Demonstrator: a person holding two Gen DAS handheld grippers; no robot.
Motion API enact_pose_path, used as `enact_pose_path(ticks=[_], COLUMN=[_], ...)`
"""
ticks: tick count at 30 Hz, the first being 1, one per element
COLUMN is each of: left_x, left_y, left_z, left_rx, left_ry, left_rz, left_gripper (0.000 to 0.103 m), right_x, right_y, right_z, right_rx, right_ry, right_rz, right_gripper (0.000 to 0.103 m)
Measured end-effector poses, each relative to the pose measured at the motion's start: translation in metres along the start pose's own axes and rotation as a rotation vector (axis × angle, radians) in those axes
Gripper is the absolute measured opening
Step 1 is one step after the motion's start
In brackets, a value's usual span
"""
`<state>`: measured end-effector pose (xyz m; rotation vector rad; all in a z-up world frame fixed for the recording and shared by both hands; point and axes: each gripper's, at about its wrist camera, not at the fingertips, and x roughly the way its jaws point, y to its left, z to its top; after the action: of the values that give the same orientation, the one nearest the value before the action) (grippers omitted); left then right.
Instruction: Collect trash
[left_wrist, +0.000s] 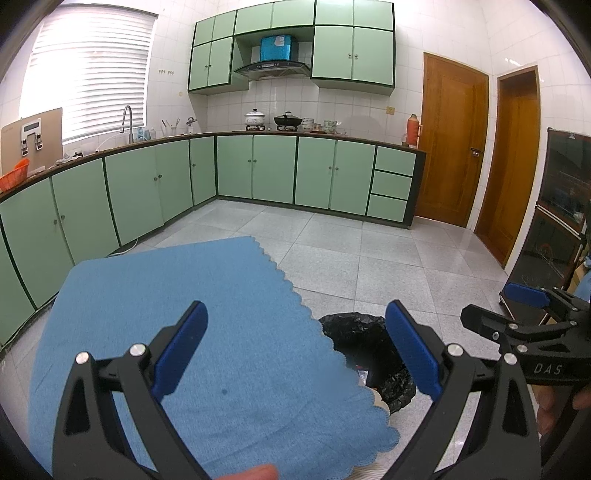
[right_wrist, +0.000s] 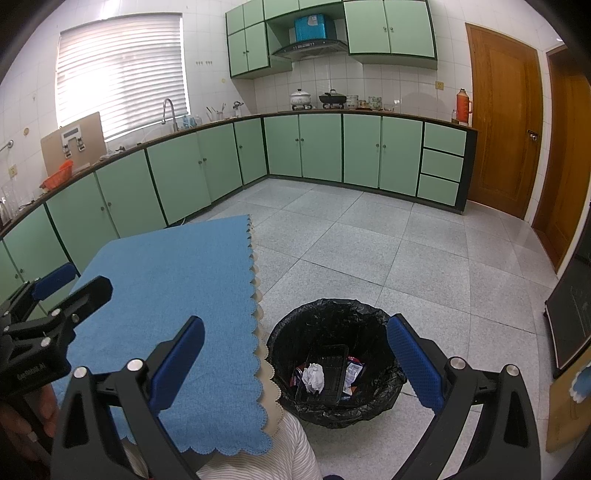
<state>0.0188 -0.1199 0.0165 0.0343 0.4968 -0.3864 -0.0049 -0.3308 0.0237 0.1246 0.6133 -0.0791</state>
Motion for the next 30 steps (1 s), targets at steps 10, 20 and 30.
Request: enact_pose_path(ticks=[10, 20, 30], left_x=[-0.0001, 0.0009, 0.0011], left_y=[-0.0019, -0.0046, -0.0056], left_z=[-0.0002, -0.0019, -0.0018], left_rx=[0.002, 0.004, 0.004], left_ry=[0.001, 0.003, 0.004], left_rz=[0.002, 0.003, 0.003], left_gripper=[0.094, 0.094, 0.094], right_x=[0.0010, 0.0017, 0.0024], right_y=[0.0002, -0.0001, -0.0001], right_z=[-0.0012, -0.0015, -0.0021], right_rx=[0.000, 0.000, -0.001], right_ry=[0.001, 0.001, 0.001], right_rz=[0.000, 0.001, 0.001], right_gripper=[0.097, 0.097, 0.097])
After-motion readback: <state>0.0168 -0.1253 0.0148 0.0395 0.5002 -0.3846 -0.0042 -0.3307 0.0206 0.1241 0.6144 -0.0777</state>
